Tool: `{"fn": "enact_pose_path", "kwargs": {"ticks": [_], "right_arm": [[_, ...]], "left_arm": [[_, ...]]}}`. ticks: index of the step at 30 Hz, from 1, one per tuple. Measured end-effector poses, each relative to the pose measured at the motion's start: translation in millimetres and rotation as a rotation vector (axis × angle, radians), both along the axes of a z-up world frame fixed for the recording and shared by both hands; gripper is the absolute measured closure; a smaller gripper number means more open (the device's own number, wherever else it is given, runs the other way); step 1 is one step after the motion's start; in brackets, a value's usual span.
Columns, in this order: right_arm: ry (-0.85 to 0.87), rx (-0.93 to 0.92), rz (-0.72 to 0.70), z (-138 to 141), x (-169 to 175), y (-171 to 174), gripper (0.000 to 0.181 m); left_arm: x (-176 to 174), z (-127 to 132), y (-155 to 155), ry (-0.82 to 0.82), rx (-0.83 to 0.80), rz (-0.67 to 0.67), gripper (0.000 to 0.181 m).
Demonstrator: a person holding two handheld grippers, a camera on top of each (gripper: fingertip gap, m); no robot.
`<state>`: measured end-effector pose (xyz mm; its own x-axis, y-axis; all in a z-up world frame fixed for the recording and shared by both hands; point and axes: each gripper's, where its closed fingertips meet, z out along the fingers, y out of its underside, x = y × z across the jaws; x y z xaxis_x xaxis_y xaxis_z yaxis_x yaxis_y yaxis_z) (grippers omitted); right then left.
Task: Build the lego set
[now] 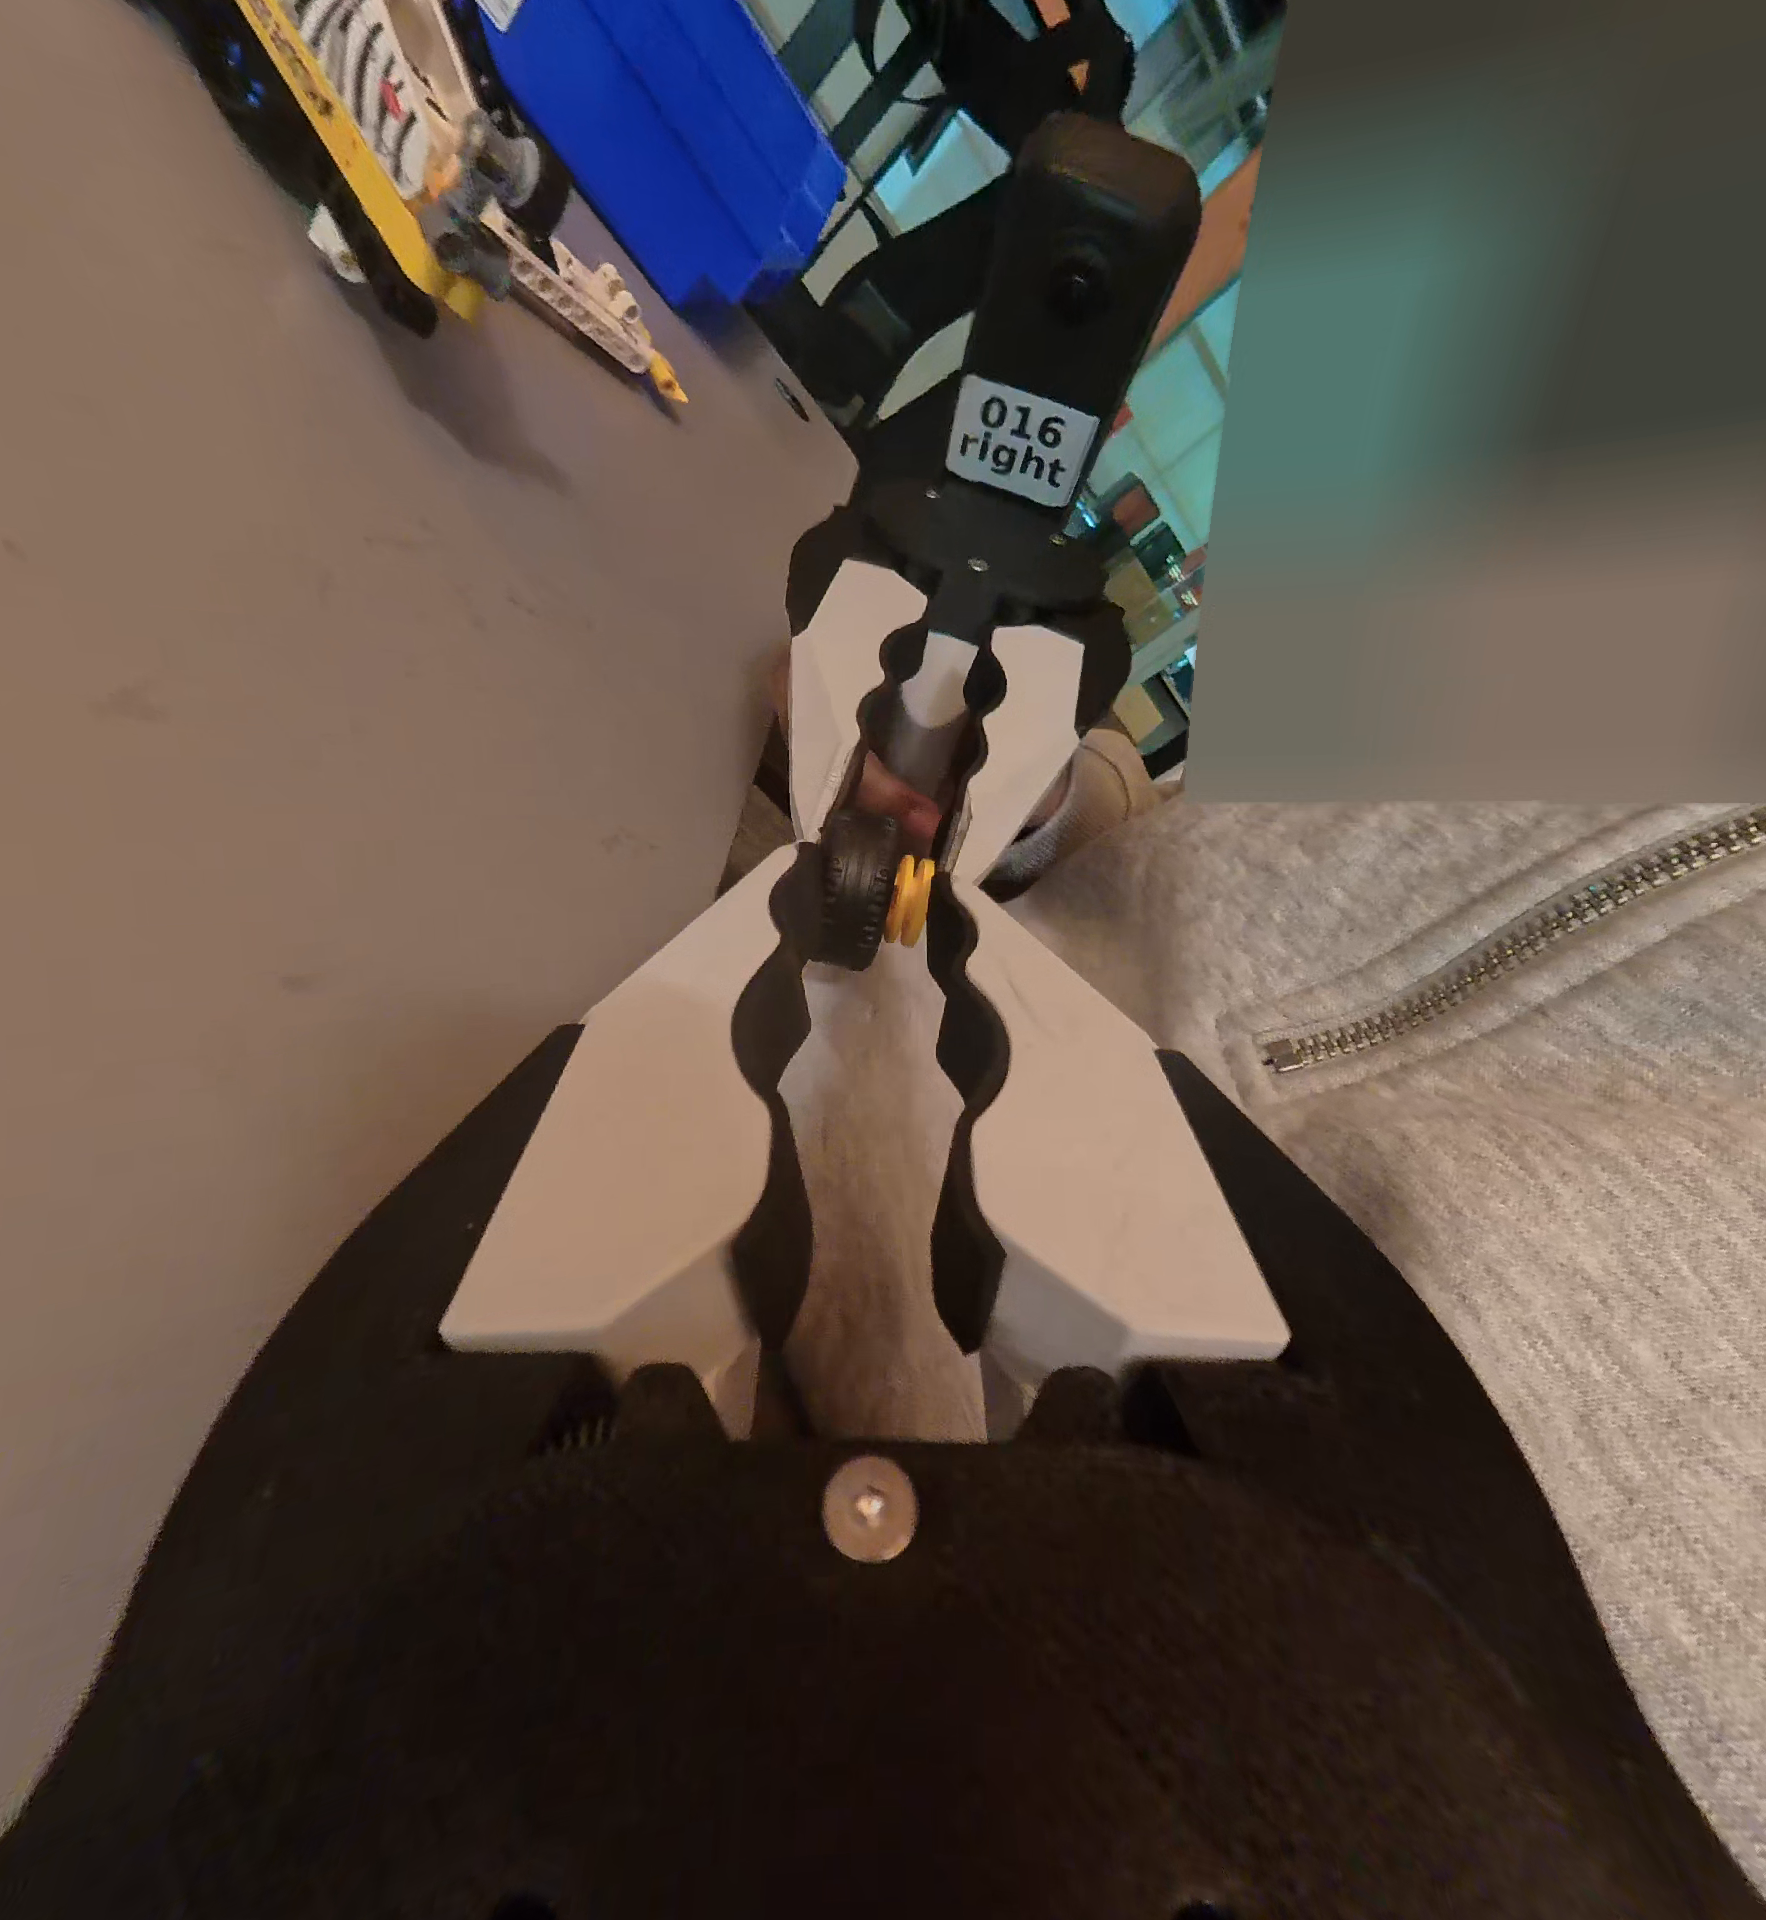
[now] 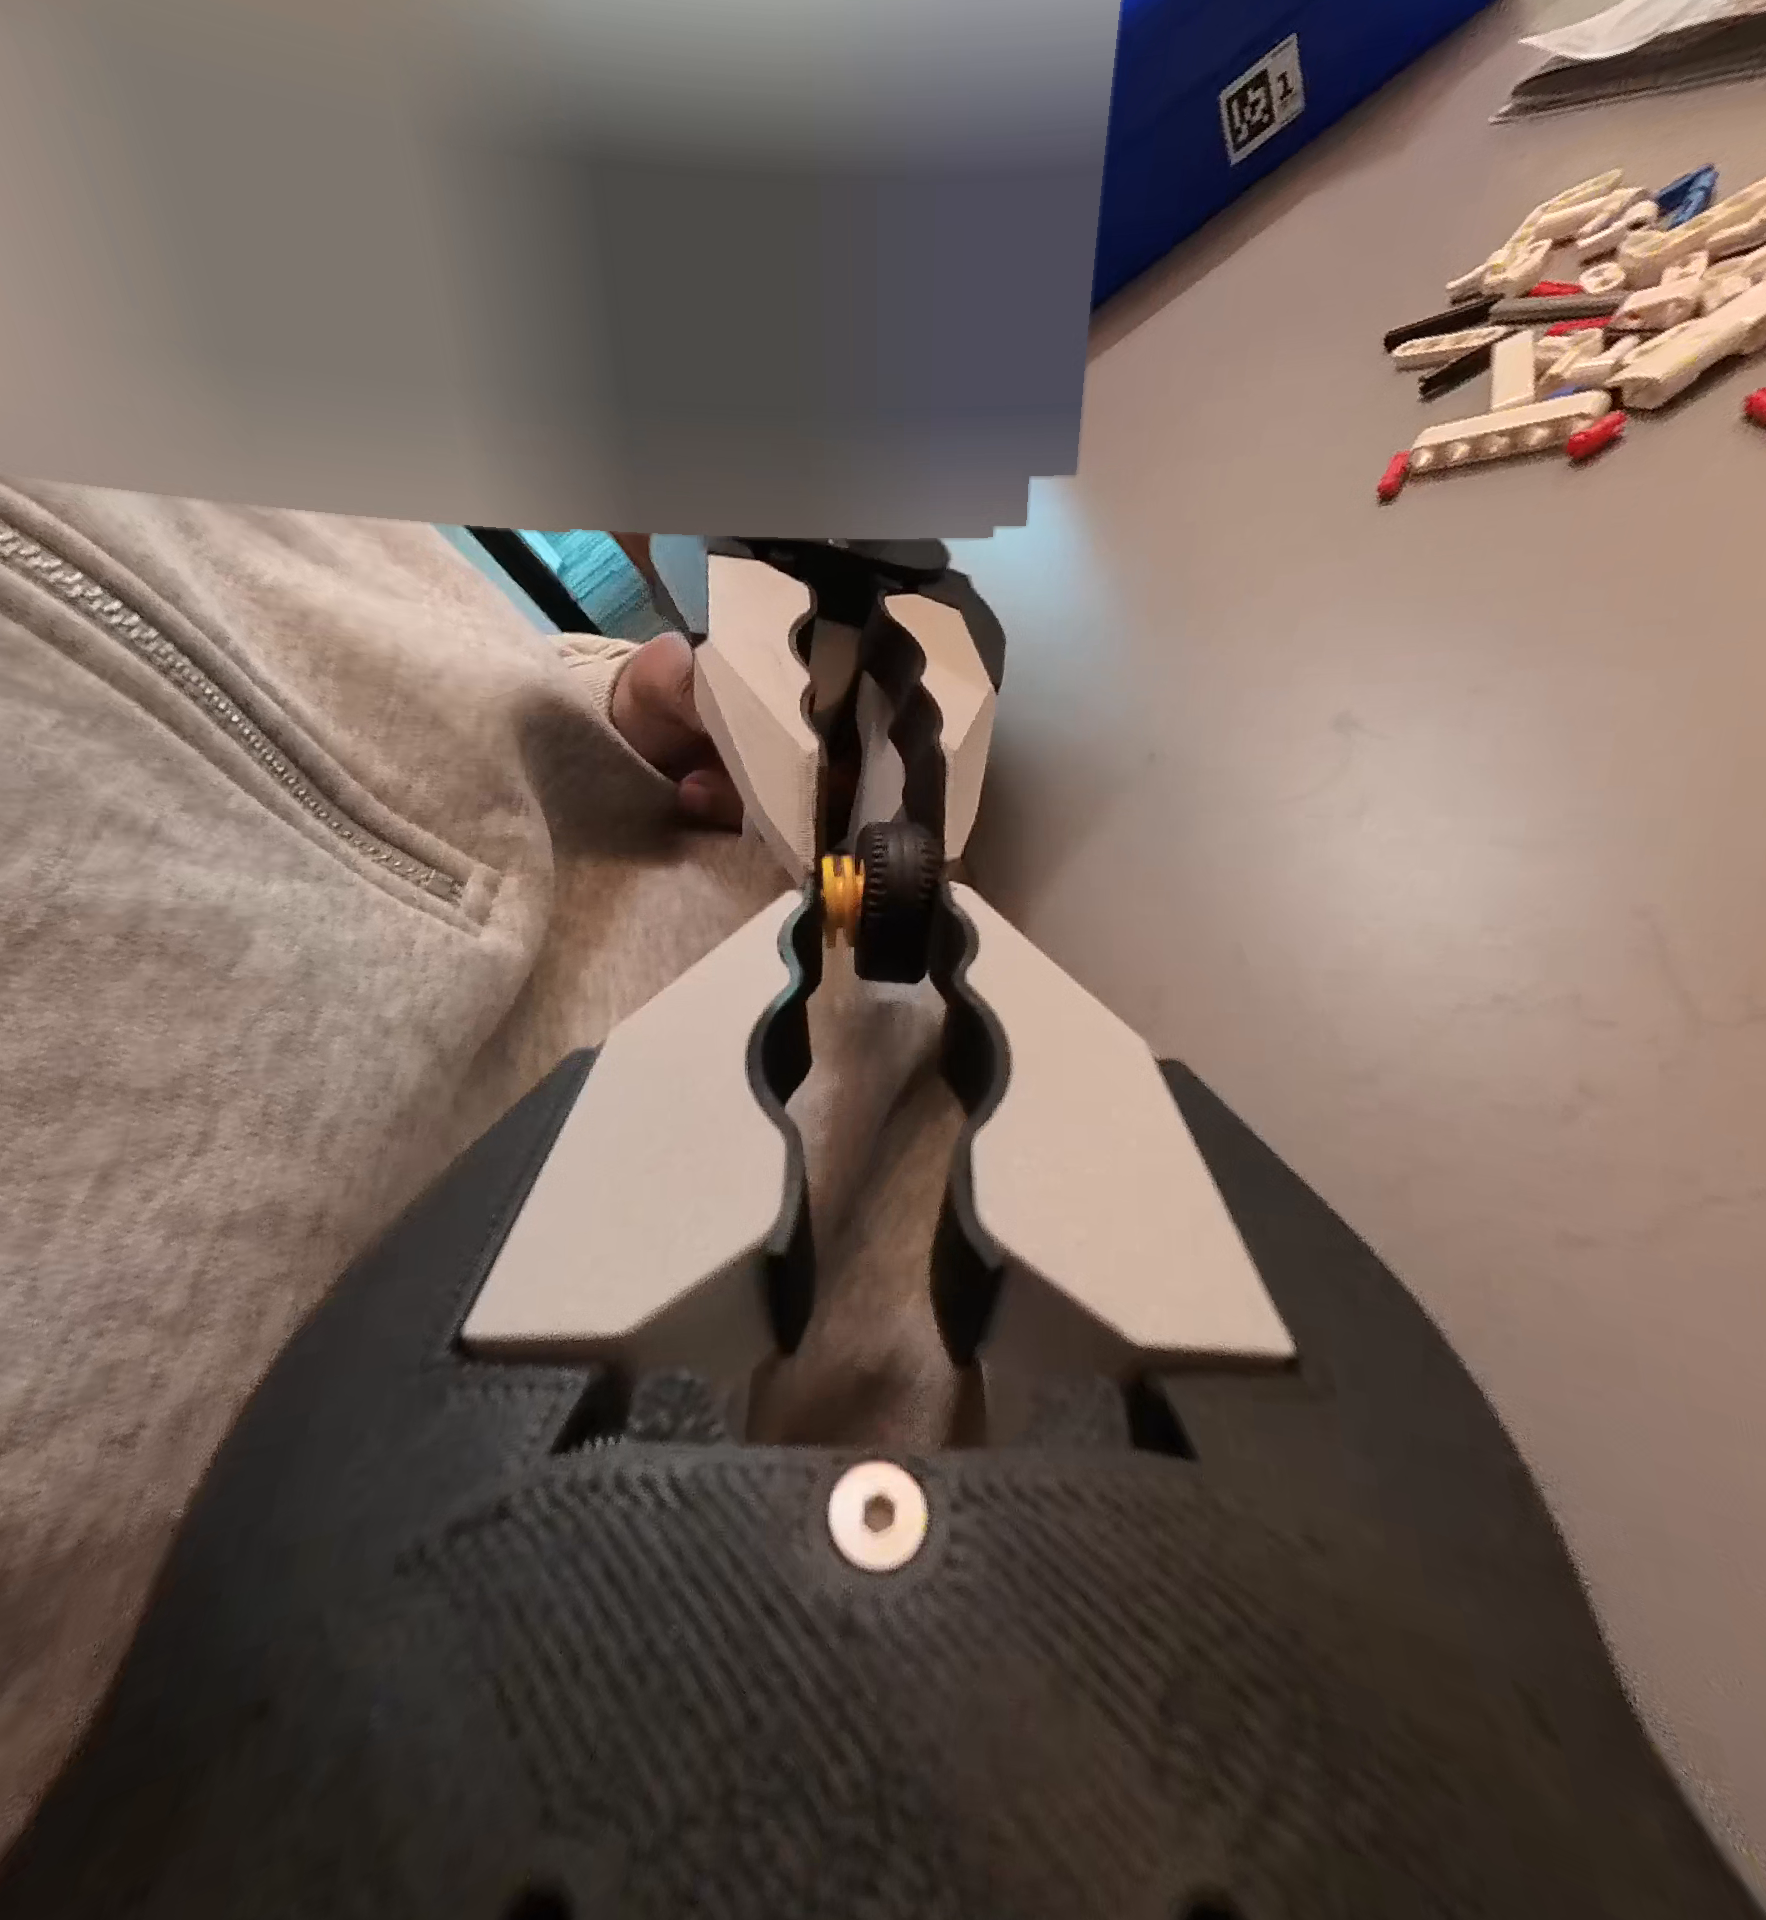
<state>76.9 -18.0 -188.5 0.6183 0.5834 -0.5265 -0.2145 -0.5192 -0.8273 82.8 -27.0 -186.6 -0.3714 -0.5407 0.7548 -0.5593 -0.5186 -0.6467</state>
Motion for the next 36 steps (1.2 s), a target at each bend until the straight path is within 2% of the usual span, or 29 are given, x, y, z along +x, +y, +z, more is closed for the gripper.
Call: {"fn": "enact_pose_path", "kwargs": {"ticks": [10, 16, 20, 21, 24, 27, 29, 33, 35, 36], "right_arm": [[0.102, -0.074, -0.101, -8.3, 4.7, 10.6, 0.165], [0.031, -0.041, -0.176, -11.1, 11.2, 15.4, 0.165], [0.035, -0.027, -0.189, -8.2, 14.7, 16.7, 0.164], [0.041, -0.015, -0.188, -6.0, 15.6, 16.8, 0.164], [0.109, 0.024, -0.192, 4.7, 21.5, 16.4, 0.163], [0.214, 0.025, -0.141, 11.1, 18.3, 13.0, 0.163], [0.261, 0.041, -0.133, 14.8, 15.9, 12.8, 0.162], [0.307, 0.051, -0.103, 20.0, 11.1, 12.9, 0.162], [0.294, 0.043, -0.095, 18.1, 8.6, 13.5, 0.161], [0.293, 0.042, -0.098, 18.0, 8.5, 14.0, 0.161]], "left_arm": [[4.7, -6.9, 12.3, 0.022, 0.109, 0.122, 0.161], [10.1, -8.8, 17.5, 0.018, 0.263, 0.191, 0.160], [12.3, -5.9, 21.2, -0.007, 0.273, 0.214, 0.157], [12.1, -3.7, 21.8, -0.024, 0.267, 0.215, 0.156], [8.1, -3.3, 18.5, -0.021, 0.174, 0.162, 0.136], [6.2, 6.2, 21.4, -0.054, 0.027, 0.158, 0.134], [5.1, 11.4, 21.8, -0.065, -0.033, 0.138, 0.135], [3.3, 11.7, 13.3, -0.068, -0.030, 0.091, 0.140], [2.1, 15.3, 12.2, -0.091, -0.049, 0.077, 0.160], [1.9, 15.1, 12.4, -0.088, -0.056, 0.073, 0.160]]}}
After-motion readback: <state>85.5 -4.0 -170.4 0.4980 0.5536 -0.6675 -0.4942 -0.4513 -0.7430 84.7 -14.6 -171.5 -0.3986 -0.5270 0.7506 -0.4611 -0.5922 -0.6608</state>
